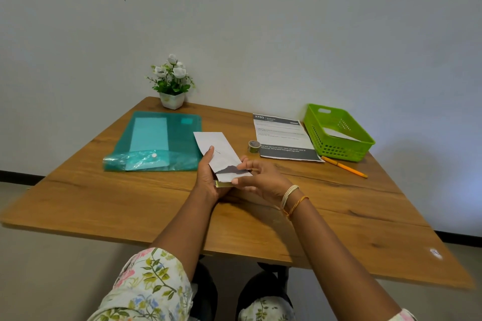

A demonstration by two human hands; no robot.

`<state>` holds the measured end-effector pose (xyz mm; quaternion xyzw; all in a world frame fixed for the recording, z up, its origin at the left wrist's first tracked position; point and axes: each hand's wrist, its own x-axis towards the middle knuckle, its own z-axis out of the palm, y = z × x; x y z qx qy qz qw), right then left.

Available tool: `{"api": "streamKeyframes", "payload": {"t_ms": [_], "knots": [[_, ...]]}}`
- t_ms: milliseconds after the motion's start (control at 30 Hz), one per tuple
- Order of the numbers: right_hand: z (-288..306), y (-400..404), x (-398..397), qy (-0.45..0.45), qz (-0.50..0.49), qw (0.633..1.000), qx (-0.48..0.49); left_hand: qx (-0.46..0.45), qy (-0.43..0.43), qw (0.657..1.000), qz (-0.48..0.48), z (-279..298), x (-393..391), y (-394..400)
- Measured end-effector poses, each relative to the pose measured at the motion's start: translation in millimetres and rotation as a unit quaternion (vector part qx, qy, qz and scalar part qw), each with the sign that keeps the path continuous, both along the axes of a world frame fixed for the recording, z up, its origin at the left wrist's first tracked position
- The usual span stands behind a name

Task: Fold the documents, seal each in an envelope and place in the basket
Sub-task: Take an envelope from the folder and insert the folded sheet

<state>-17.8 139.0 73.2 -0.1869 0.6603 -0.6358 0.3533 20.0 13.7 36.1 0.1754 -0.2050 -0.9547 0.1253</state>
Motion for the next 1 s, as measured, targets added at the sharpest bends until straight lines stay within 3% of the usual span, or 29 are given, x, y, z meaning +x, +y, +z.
{"api": "streamKeyframes", "payload": {"t_ms": [100,200,333,500,567,633,767,833,900,1000], "knots": [[-3,0,-3,0.018,0.004,1.000,-0.015,0.011,-0.003,1.000,0.014,1,1,0],[-10,-7,-2,0.076,-0.058,0.995,0.013,-0.001,-0.012,1.000,0.009,4,2,2],[-27,-17,-6,0.319,-0.170,0.916,0.173,-0.036,-0.015,0.999,0.008,5,3,7],[-35,-21,-6,0.405,-0.231,0.854,0.230,-0.048,-0.017,0.999,-0.011,7,5,7],[-35,-22,-7,0.389,-0.227,0.867,0.216,-0.065,-0.023,0.998,-0.005,6,5,7],[-37,-23,-10,0.334,-0.201,0.905,0.170,-0.058,-0.019,0.998,-0.005,2,4,5],[-34,-19,-20,0.110,-0.171,0.976,0.078,-0.008,0.005,0.999,-0.047,-6,-5,-6],[-27,-14,-24,0.003,-0.204,0.978,0.041,-0.015,0.001,0.998,-0.062,-8,-9,-6],[-26,-3,-31,-0.021,-0.226,0.973,0.048,-0.041,-0.016,0.998,-0.054,-10,-12,-4],[-35,11,-39,0.035,-0.224,0.965,0.132,-0.076,-0.022,0.995,-0.061,-15,-15,1]]}}
